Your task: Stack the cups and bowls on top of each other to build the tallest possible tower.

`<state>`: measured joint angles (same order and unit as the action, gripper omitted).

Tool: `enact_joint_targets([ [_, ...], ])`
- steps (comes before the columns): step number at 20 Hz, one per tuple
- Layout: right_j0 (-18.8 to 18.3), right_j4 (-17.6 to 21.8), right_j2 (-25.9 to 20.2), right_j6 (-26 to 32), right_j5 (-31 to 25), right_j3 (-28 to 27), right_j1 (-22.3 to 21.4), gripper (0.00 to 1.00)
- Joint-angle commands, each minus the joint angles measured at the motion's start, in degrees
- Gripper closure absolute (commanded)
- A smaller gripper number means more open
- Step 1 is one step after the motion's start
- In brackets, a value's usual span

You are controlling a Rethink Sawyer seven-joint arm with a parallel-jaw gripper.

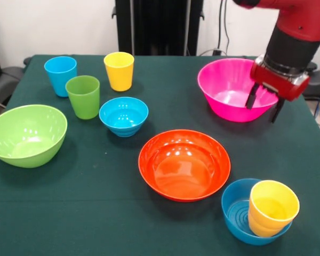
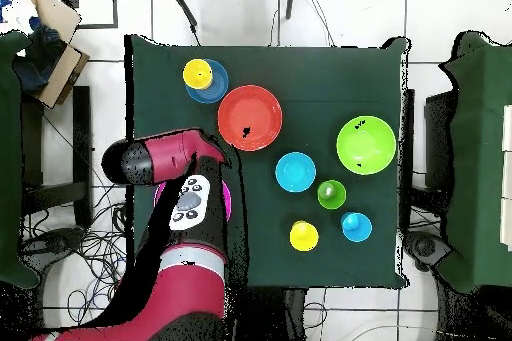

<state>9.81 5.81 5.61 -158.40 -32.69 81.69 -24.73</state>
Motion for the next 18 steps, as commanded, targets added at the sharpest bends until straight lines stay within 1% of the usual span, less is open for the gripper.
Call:
enact_joint_targets([
  [1,2.35,-2.66,-0.16,-12.98,9.42,3.53,9.44,0.00],
  [3,3.28,-3.94,0.20,-13.33,11.15,2.69,10.96,0.00],
  [5,4.24,-5.58,0.78,-13.31,11.49,1.89,12.00,0.00],
  [8,4.52,-7.65,0.92,-11.44,9.97,1.83,12.35,0.00],
  [10,4.40,-8.76,0.90,-9.81,8.11,2.67,11.78,0.00],
  [11,4.47,-9.10,1.20,-9.10,6.31,2.99,11.30,0.00],
  [14,4.85,-10.04,1.98,-8.16,4.42,3.36,10.73,0.00],
  [18,4.90,-11.12,1.91,-6.95,2.90,4.44,9.07,0.00],
])
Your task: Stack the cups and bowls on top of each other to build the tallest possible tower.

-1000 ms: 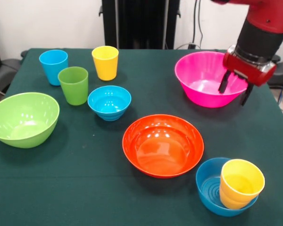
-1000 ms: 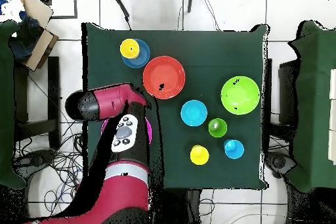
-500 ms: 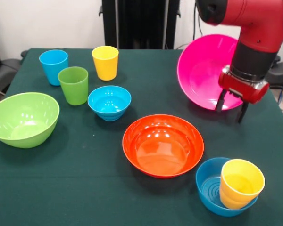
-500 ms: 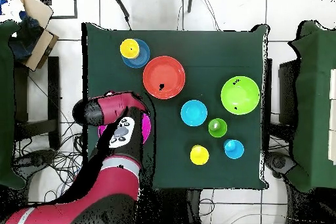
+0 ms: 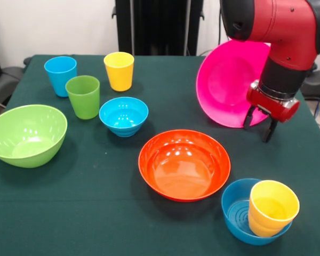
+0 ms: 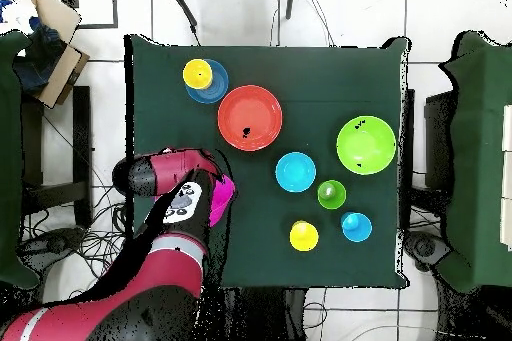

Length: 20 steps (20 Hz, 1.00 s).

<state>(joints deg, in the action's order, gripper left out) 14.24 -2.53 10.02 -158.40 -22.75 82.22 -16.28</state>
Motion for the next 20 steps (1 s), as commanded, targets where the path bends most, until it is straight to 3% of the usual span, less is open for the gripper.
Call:
enact_joint_targets([
  [1,0.38,-3.02,-2.59,-6.52,-7.80,4.23,-0.07,0.00],
  [15,1.99,-4.87,-3.21,-4.85,-22.17,8.23,-12.18,0.00],
  [20,1.21,-4.54,-3.22,-3.84,-23.52,8.67,-13.41,0.00],
])
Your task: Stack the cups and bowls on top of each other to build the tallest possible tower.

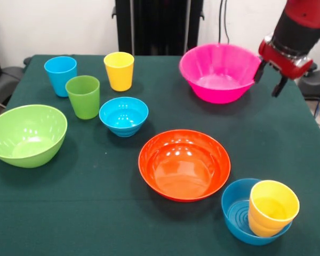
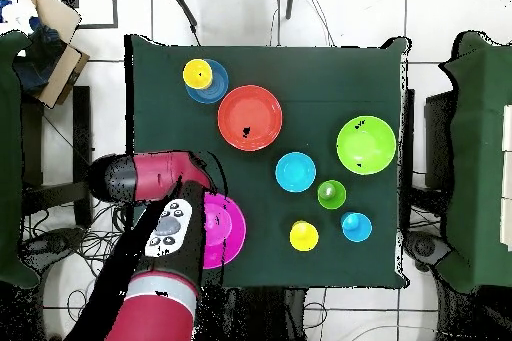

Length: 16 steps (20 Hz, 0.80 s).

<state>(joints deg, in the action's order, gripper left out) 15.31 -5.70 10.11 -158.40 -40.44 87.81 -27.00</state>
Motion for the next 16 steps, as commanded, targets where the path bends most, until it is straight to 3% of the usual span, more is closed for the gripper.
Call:
enact_joint_targets([
  [1,0.08,-1.21,-3.26,-3.72,-5.89,3.20,-2.85,0.00],
  [6,-0.78,-0.49,-3.48,-3.36,-3.52,3.34,-1.19,0.00],
  [16,1.03,1.43,-1.60,-5.96,4.15,0.20,7.54,0.00],
])
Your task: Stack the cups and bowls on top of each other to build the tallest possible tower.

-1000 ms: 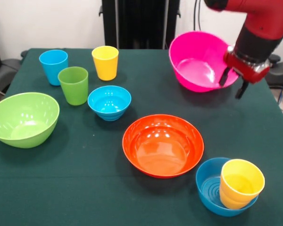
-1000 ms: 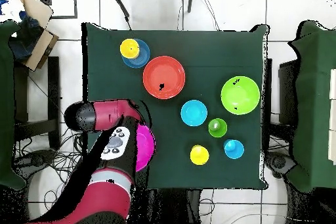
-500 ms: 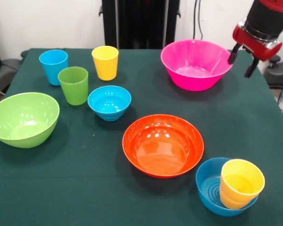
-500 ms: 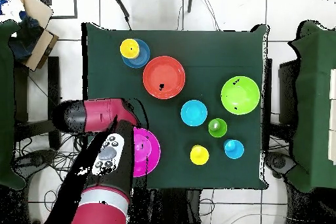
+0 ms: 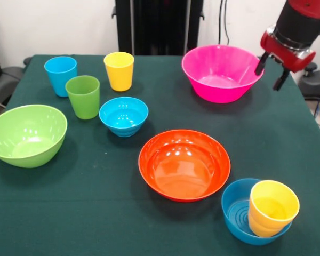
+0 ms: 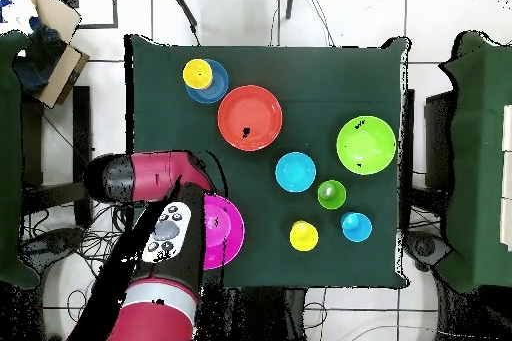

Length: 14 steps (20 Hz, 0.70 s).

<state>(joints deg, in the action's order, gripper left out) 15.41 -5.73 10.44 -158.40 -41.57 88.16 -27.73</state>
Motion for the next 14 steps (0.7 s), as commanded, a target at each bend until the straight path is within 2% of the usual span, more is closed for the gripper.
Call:
enact_joint_targets([
  [1,1.17,1.54,-1.65,-6.09,5.71,-0.33,8.84,0.00],
  [7,2.66,2.31,0.47,-5.63,6.40,-1.44,11.56,0.00],
  [14,3.12,2.51,0.89,-2.89,4.72,-1.25,11.65,0.00],
])
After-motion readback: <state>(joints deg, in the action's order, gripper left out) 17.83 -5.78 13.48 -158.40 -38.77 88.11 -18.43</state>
